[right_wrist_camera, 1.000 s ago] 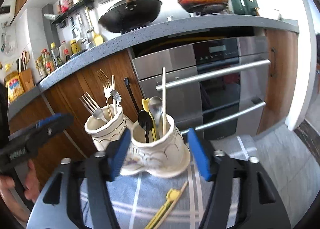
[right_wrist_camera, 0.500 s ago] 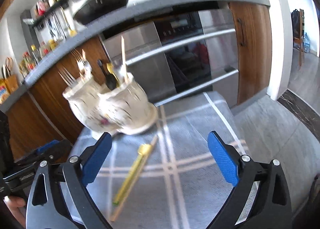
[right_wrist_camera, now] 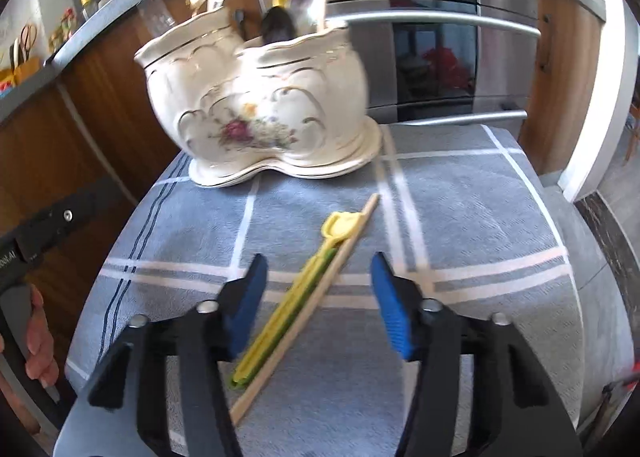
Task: Organize utensils
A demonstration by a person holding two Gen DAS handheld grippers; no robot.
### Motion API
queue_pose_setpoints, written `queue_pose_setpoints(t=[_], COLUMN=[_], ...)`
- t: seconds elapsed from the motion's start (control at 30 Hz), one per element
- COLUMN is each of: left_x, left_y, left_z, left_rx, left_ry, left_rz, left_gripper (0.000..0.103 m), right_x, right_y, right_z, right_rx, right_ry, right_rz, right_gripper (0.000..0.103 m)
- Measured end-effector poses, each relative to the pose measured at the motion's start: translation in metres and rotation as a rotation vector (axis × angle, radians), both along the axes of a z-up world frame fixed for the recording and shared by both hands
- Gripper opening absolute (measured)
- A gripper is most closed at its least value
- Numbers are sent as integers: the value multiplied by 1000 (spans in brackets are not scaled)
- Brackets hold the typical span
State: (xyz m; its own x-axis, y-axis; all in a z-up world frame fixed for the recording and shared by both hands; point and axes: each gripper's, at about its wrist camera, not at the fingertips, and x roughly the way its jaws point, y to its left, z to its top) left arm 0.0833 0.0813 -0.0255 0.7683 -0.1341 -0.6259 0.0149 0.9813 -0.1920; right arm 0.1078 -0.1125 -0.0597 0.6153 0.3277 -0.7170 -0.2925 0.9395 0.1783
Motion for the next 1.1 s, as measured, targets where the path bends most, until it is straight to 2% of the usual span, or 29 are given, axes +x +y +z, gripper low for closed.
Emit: queue_pose_setpoints(t=[0.1,0.17,0.3,0.63,0.83,0.97,1.03,1.1], left_x=[-1,-2,-3,-7,-8,-8,-8,-8], left_y=[0,0,-1,1,0,2,3,3], left_z=[1,2,2,5,5,5,5,5], left_rx=[-8,-12,-19,-29,-23,-32,-36,-42], left_ry=[-6,-8,-5,-15,-15,-14,-13,-13], left_rz=[-16,-28,-45,-60,-72,-71,-69,-70], left_gripper=[87,87,87,87,87,87,87,87], right_x=[2,3,6,16,13,11,11,12], right_y=[11,18,22,29,44,43,42,38], right_z=[-3,-5,-9,-11,-15,-15,-13,-13], right_rx=[-39,-68,-87,-120,-292,-300,-282,-243], right_ry=[-1,6,13,31,-5,-10,-15,-2], right_rz=[15,11,1,-37,5,13,7,1], right_gripper=[32,28,25,24,24,22,15,13])
